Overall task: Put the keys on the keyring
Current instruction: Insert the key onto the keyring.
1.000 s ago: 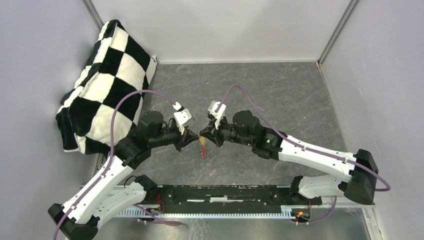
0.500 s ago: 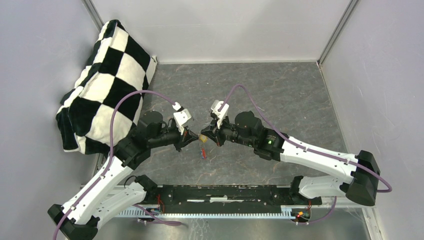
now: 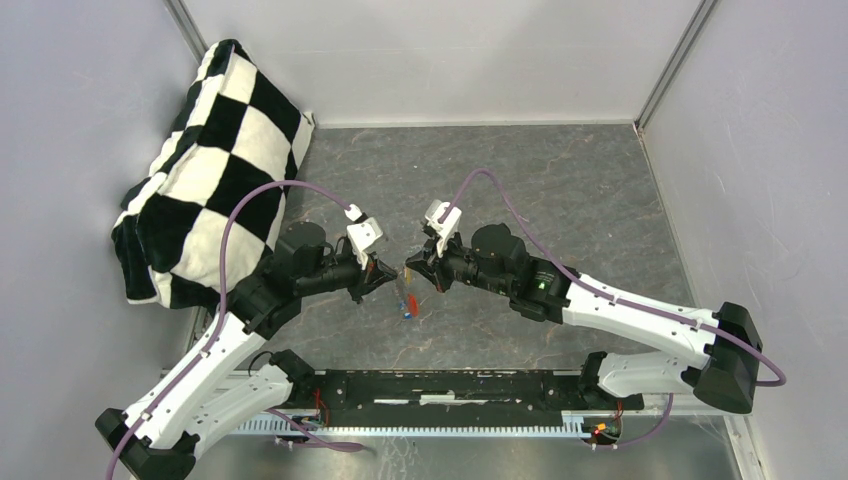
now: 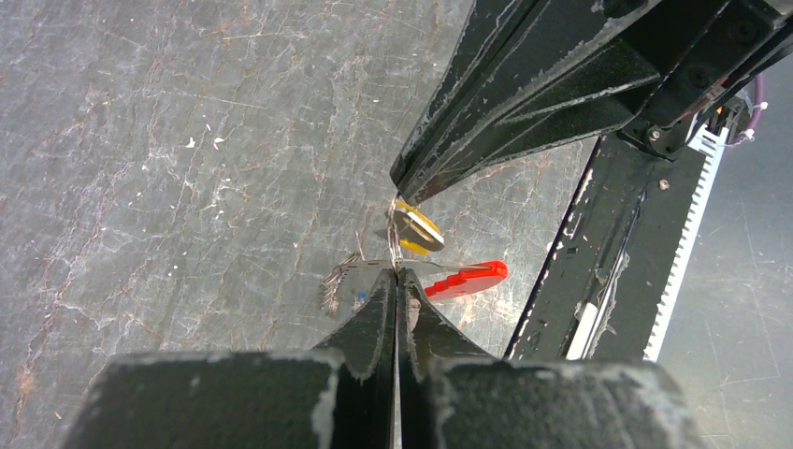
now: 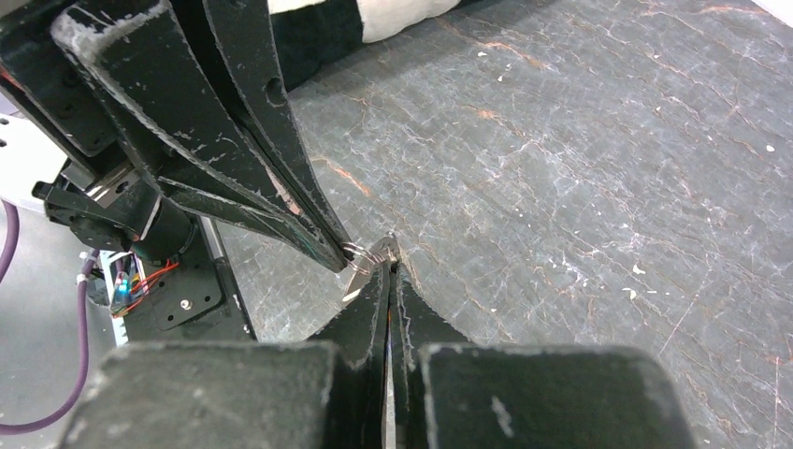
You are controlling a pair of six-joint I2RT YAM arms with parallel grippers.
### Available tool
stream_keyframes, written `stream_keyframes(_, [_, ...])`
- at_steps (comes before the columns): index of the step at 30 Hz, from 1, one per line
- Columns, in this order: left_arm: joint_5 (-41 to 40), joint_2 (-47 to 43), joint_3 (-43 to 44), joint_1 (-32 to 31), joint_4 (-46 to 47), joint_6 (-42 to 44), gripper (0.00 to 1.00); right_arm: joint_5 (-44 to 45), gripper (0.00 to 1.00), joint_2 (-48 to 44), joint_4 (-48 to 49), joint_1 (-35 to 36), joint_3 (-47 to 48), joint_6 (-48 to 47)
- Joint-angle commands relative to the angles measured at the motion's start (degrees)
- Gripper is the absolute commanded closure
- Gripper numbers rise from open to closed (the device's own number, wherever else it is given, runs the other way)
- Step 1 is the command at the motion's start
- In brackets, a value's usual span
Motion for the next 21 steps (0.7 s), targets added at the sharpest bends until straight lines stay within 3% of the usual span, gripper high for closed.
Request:
stream_keyframes(1, [1.3,-1.1,1.0,0.2,3.4,-1.3,0.98,2.7,1.0,-1.3,0.7,0.1,-0.6,-0.2])
stream_keyframes(21, [1.1,-1.0,1.3,0.2,4.1,-1.4,0.98,2.2,1.0,-1.9,-0.2,0.0,-1.7,-0.4])
